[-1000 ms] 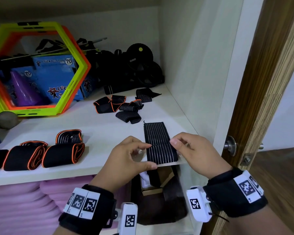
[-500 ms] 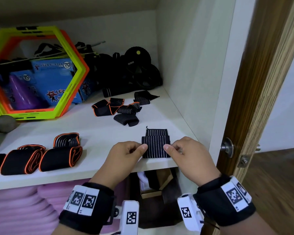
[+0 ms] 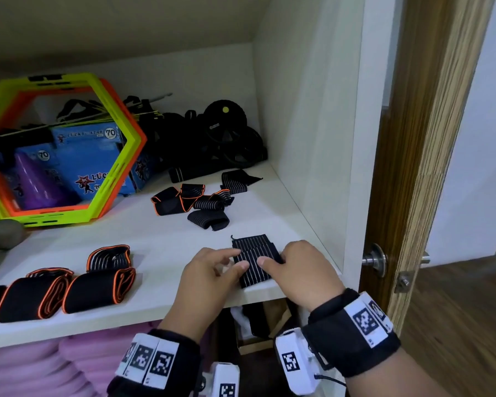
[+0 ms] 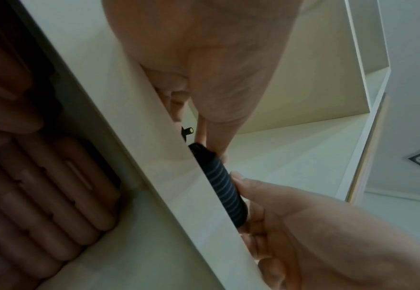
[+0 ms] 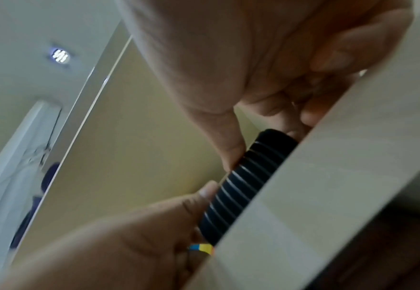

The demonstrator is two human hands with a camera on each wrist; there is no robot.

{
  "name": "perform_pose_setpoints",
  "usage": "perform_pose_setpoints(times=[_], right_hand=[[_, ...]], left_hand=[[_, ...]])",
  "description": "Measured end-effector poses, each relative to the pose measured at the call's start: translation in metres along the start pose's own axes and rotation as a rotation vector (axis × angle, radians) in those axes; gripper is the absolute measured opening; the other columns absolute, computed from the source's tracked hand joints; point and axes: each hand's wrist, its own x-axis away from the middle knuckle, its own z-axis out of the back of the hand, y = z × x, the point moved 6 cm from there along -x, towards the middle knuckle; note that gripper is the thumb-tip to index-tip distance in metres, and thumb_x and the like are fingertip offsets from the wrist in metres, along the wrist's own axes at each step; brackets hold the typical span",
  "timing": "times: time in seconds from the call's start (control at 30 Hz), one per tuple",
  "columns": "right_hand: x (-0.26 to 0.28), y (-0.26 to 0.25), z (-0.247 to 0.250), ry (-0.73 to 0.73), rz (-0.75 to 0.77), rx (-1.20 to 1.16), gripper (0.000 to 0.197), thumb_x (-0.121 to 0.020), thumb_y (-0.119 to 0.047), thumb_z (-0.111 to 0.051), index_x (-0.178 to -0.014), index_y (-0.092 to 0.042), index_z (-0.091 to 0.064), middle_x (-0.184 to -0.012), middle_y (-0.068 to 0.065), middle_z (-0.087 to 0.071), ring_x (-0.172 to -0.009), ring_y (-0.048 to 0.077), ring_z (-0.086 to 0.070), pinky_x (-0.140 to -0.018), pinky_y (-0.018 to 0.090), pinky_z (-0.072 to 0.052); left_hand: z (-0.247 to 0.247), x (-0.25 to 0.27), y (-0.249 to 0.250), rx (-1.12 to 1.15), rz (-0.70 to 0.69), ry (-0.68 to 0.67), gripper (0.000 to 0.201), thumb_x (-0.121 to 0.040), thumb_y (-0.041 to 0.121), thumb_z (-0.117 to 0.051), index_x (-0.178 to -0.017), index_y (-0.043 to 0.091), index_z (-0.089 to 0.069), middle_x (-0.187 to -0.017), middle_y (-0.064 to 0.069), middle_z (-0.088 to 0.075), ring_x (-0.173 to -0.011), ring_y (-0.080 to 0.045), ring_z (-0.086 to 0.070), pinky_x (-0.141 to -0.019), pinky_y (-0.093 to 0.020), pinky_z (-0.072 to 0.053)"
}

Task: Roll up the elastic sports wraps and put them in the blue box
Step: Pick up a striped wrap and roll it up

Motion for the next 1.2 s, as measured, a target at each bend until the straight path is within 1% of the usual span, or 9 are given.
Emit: perform_pose_setpoints(times=[0.07, 0.23, 0.37, 0.53, 0.63, 0.73, 0.93, 1.1, 1.2], right_hand=[[-0.002, 0.000, 0.003, -0.008, 0.003, -0.216, 0.044, -0.083, -0.048, -0.070, -0.062, -0.017, -0.049, -0.058, -0.006, -0.050, -0.053, 0.013, -0.050, -0.053, 0.029, -0.036], [0.002, -0.010, 0.000, 0.038, 0.036, -0.622, 0.026, -0.075, -0.023, -0.081, -0.091, -0.020, -0.061, -0.099, -0.004, -0.067, -0.092, 0.014, -0.068, -0.086, 0.036, -0.055], [0.007, -0.024, 0.001, 0.056, 0.144, -0.796, 0.034, -0.071, 0.003, -0.072, -0.087, -0.026, -0.065, -0.104, -0.003, -0.073, -0.098, 0.012, -0.070, -0.093, 0.040, -0.056], [0.018, -0.042, -0.005, -0.077, 0.317, -0.801, 0.055, -0.070, 0.022, -0.060, -0.091, -0.028, -0.066, -0.106, 0.000, -0.075, -0.103, 0.015, -0.070, -0.091, 0.034, -0.057], [0.022, -0.042, -0.007, -0.125, 0.344, -0.869, 0.050, -0.071, 0.026, -0.059, -0.096, -0.016, -0.065, -0.107, 0.003, -0.075, -0.104, 0.018, -0.070, -0.092, 0.038, -0.057], [0.023, -0.041, -0.012, -0.126, 0.329, -0.969, 0.042, -0.068, 0.022, -0.062, -0.098, -0.008, -0.064, -0.104, 0.008, -0.074, -0.099, 0.019, -0.070, -0.087, 0.035, -0.056], [0.031, -0.042, -0.019, -0.098, 0.252, -0.948, 0.053, -0.077, 0.016, -0.065, -0.111, -0.024, -0.062, -0.096, 0.010, -0.070, -0.082, 0.014, -0.067, -0.074, 0.031, -0.056], [0.030, -0.050, -0.022, -0.037, 0.311, -0.667, 0.046, -0.080, -0.008, -0.074, -0.110, -0.040, -0.061, -0.107, -0.018, -0.066, -0.105, 0.008, -0.059, -0.082, 0.030, -0.051], [0.022, -0.054, -0.025, -0.064, 0.252, -0.666, 0.043, -0.079, -0.019, -0.079, -0.108, -0.043, -0.057, -0.099, -0.010, -0.065, -0.092, 0.011, -0.064, -0.085, 0.030, -0.052]], left_hand=[[0.001, 0.005, 0.005, 0.011, -0.048, 0.016, 0.016, -0.086, 0.034, -0.077, -0.100, 0.040, -0.074, -0.090, 0.011, -0.066, -0.075, 0.000, -0.061, -0.071, -0.017, -0.044], [0.009, 0.017, -0.002, 0.168, 0.000, 0.114, 0.007, -0.081, 0.026, -0.082, -0.087, 0.030, -0.078, -0.082, 0.009, -0.075, -0.073, -0.007, -0.068, -0.073, -0.031, -0.056], [0.009, 0.026, 0.002, 0.142, -0.034, 0.094, 0.011, -0.082, 0.023, -0.081, -0.075, 0.027, -0.074, -0.075, 0.008, -0.073, -0.071, -0.006, -0.067, -0.067, -0.022, -0.050], [0.008, 0.031, -0.008, 0.130, -0.024, 0.155, 0.056, -0.073, 0.029, -0.087, -0.121, 0.033, -0.058, -0.109, 0.017, -0.065, -0.088, -0.003, -0.063, -0.079, -0.022, -0.051], [0.007, 0.035, -0.005, 0.260, -0.009, 0.043, 0.068, -0.071, 0.027, -0.087, -0.129, 0.035, -0.052, -0.116, 0.012, -0.066, -0.103, -0.006, -0.065, -0.086, -0.023, -0.053], [0.003, 0.037, 0.001, 0.426, -0.014, -0.091, 0.051, -0.077, 0.005, -0.083, -0.118, 0.025, -0.059, -0.110, 0.006, -0.073, -0.102, -0.013, -0.071, -0.088, -0.034, -0.059], [0.014, 0.040, -0.005, 0.471, -0.023, -0.057, 0.040, -0.073, 0.017, -0.079, -0.107, 0.029, -0.061, -0.106, -0.003, -0.073, -0.102, -0.027, -0.070, -0.094, -0.057, -0.053], [0.035, 0.041, -0.008, 0.453, -0.042, -0.047, 0.042, -0.077, 0.012, -0.070, -0.117, 0.025, -0.068, -0.109, 0.000, -0.074, -0.101, -0.019, -0.070, -0.091, -0.042, -0.057], [0.054, 0.037, -0.014, 0.455, 0.003, 0.039, 0.043, -0.078, 0.014, -0.074, -0.119, 0.024, -0.066, -0.107, 0.000, -0.072, -0.093, -0.009, -0.069, -0.081, -0.022, -0.054]])
